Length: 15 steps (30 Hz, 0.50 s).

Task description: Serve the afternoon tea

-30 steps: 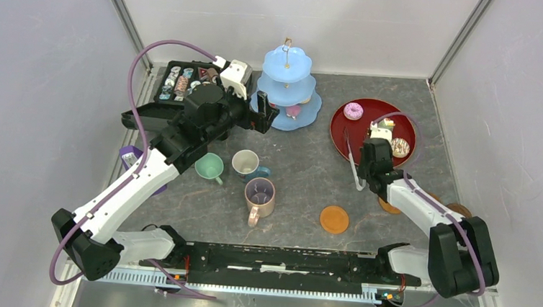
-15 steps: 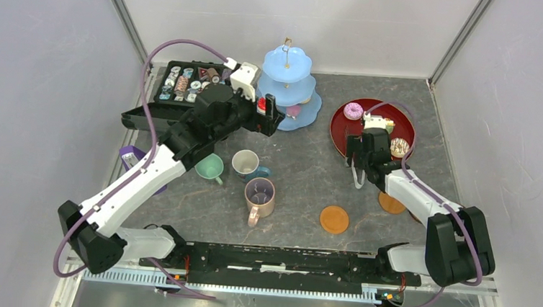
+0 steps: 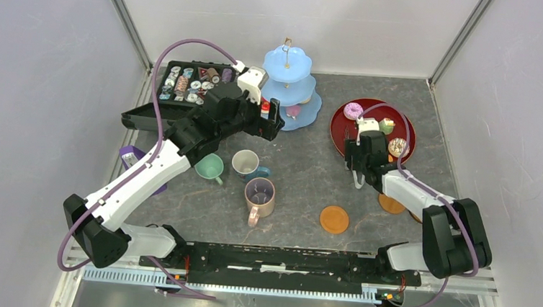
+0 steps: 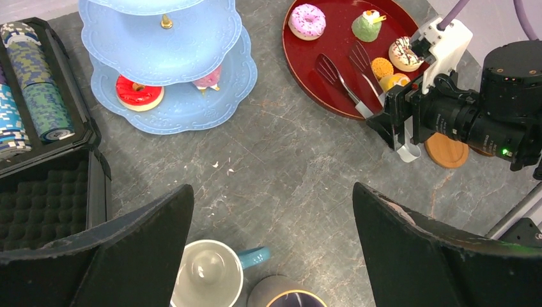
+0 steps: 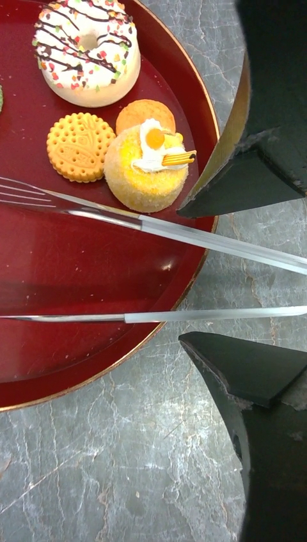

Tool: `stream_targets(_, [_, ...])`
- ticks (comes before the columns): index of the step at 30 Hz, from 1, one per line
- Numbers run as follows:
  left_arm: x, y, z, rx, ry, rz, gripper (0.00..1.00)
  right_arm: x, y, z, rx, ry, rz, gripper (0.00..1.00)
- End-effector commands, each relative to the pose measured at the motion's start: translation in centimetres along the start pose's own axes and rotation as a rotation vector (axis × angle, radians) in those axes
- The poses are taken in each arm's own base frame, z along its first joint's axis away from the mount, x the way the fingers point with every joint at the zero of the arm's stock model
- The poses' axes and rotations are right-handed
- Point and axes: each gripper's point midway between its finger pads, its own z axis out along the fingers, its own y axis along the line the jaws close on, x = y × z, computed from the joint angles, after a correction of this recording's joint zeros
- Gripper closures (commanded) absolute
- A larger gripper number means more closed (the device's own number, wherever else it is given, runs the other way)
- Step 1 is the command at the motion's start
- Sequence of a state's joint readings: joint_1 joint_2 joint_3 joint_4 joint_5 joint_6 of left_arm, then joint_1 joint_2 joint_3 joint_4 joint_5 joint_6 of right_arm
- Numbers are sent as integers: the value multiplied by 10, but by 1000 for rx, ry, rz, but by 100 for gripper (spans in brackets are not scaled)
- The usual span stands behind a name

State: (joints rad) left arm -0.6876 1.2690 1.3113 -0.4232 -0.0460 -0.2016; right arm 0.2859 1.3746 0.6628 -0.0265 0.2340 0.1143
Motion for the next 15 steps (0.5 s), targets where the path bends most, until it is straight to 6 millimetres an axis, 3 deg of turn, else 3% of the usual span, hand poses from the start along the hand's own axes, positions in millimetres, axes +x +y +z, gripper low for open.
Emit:
stream_targets(1, [-17,-10,-14,49,-54,9,0,-4,-7,5,36,-46,11,29])
stream_targets(8, [-6,-3,-21,29,-68,26,0,-6,-9,13,27,-57,48,49])
stream_targets(15, [-1,-6,-29,34,-75,39,0,-32,-10,17,26,-80,73,48])
